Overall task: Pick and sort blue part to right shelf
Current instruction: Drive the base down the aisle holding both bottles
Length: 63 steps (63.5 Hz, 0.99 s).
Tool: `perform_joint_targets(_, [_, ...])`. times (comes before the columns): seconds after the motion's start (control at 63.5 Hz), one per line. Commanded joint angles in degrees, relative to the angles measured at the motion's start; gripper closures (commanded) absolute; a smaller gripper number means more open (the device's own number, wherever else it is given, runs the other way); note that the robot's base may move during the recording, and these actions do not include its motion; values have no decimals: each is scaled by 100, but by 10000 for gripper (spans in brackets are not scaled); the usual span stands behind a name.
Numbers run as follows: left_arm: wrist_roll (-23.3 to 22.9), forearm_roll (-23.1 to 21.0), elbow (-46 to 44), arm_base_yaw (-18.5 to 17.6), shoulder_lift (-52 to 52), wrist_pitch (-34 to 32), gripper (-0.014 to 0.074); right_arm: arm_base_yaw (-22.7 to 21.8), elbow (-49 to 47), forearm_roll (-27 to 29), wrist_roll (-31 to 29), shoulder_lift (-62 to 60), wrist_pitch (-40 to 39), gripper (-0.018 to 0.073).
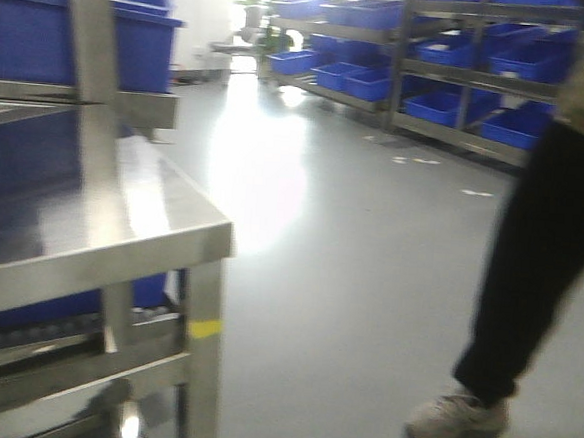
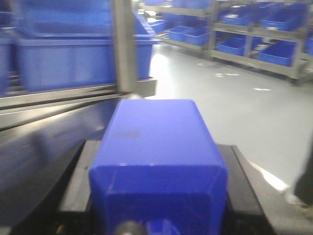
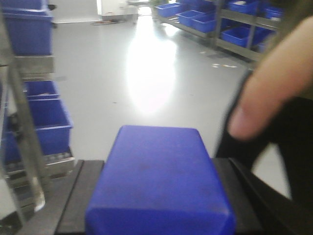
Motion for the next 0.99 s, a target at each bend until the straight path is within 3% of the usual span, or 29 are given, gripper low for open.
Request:
perform_joint_targets(0.0, [-14, -28, -175, 6, 41, -528, 208, -29, -172, -57, -36, 27, -531, 137])
perform_joint_targets(0.977, [-14, -28, -175, 6, 41, -528, 208, -29, -172, -57, -36, 27, -531, 137])
